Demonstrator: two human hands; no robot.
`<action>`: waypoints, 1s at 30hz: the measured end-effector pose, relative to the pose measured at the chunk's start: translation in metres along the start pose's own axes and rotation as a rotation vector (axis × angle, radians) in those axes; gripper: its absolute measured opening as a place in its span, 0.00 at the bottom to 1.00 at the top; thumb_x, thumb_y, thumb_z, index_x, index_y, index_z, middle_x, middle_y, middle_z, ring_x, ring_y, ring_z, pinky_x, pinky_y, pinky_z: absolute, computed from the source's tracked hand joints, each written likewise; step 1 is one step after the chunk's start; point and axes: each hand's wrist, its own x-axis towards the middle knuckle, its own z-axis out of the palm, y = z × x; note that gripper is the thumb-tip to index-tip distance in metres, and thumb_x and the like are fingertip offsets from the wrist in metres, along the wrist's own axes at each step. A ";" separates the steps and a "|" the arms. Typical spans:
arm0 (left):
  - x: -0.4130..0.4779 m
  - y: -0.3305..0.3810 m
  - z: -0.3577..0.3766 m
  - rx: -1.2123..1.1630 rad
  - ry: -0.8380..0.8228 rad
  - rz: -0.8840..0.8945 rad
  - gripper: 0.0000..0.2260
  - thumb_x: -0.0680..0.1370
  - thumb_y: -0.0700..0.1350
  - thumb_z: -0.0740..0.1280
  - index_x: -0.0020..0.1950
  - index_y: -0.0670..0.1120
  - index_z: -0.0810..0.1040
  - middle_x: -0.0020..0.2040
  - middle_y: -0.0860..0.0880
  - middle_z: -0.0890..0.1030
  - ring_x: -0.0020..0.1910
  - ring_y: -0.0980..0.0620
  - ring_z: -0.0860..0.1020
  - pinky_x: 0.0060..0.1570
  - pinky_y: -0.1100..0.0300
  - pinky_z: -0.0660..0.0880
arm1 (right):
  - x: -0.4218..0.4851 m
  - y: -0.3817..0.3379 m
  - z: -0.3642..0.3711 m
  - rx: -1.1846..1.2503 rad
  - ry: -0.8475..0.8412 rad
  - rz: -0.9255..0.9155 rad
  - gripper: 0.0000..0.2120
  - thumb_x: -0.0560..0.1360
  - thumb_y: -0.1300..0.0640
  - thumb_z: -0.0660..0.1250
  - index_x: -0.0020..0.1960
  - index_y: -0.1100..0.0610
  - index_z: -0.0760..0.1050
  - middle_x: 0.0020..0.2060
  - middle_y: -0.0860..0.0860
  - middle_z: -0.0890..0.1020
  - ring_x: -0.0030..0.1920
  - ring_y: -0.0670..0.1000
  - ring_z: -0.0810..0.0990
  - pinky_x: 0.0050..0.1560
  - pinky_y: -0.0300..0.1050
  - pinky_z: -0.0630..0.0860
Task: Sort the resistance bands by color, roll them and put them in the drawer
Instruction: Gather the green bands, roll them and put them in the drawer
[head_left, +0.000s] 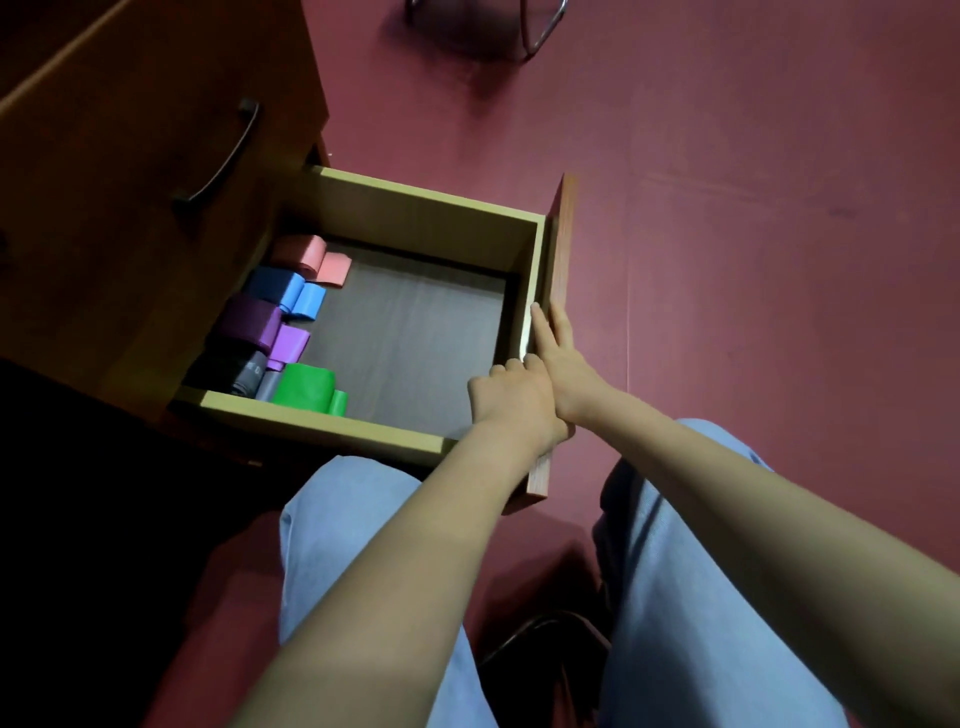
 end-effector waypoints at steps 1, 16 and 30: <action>0.001 -0.003 -0.001 0.021 0.005 -0.008 0.27 0.72 0.54 0.65 0.65 0.42 0.64 0.60 0.43 0.73 0.60 0.45 0.72 0.54 0.52 0.69 | 0.003 -0.003 0.002 0.016 -0.011 0.008 0.38 0.76 0.63 0.60 0.74 0.54 0.36 0.73 0.53 0.33 0.68 0.64 0.63 0.67 0.55 0.64; -0.038 -0.123 -0.031 0.402 0.188 -0.110 0.35 0.76 0.44 0.61 0.74 0.44 0.42 0.70 0.40 0.61 0.70 0.41 0.59 0.69 0.41 0.52 | 0.002 -0.118 0.083 0.920 -0.158 0.207 0.29 0.79 0.56 0.56 0.74 0.55 0.45 0.73 0.56 0.61 0.70 0.56 0.66 0.70 0.53 0.64; -0.062 -0.225 -0.038 1.113 0.010 -0.171 0.33 0.80 0.55 0.49 0.72 0.33 0.39 0.75 0.34 0.42 0.74 0.37 0.40 0.70 0.44 0.36 | 0.026 -0.204 0.123 0.963 -0.484 0.189 0.29 0.71 0.75 0.49 0.66 0.55 0.68 0.42 0.51 0.77 0.32 0.47 0.68 0.36 0.40 0.67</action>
